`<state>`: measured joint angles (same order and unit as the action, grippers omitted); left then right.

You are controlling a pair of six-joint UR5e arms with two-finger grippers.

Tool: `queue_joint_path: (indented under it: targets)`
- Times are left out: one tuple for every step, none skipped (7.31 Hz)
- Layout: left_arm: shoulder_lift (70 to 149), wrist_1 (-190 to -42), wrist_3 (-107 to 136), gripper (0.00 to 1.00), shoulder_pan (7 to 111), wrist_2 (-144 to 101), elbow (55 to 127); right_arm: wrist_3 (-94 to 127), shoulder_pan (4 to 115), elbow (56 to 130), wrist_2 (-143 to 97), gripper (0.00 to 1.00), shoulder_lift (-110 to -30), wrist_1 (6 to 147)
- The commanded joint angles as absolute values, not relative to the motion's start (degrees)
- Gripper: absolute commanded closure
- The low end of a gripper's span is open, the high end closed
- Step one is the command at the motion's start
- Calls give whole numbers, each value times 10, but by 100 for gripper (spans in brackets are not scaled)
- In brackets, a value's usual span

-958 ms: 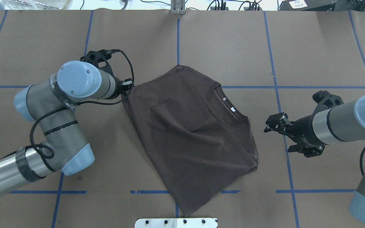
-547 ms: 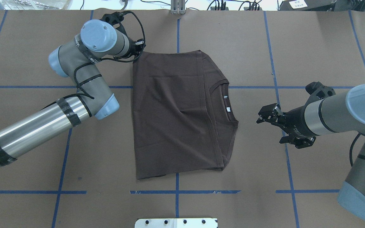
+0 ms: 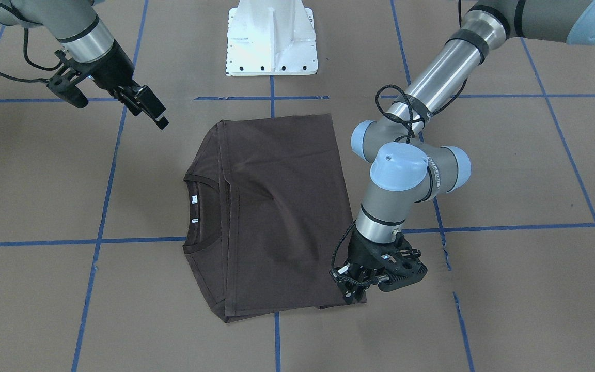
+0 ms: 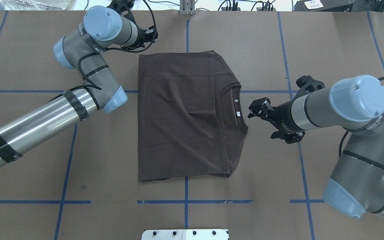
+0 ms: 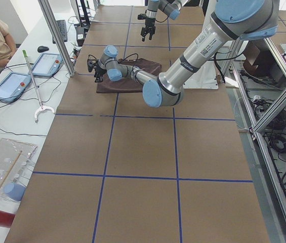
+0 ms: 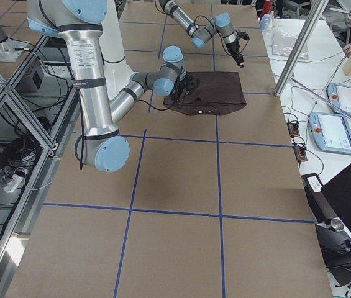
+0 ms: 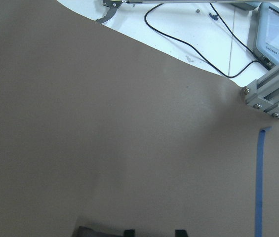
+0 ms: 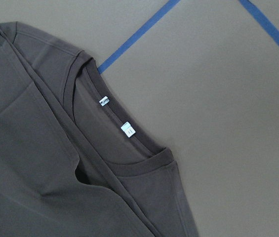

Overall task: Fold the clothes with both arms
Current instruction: 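Move the right gripper to the shirt's near corner while the left gripper withdraws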

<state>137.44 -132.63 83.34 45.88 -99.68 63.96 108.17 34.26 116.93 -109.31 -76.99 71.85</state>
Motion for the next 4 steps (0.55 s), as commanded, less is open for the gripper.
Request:
queue_joint_path:
  targets:
    - [1218,-1327,847,50,460,-1047,840,1085,249,1138,-1004,0,-745,720]
    - [1195,-1325,849,49,458,-1048,864,1086,222,1129,-981,2,-744,721]
    - [1184,-1325,852,48,458,-1047,867,1090,211,1110,-977,5,-735,722]
    - [1172,-1325,861,48,456,-1049,870,1091,200,1090,-965,6,-723,727]
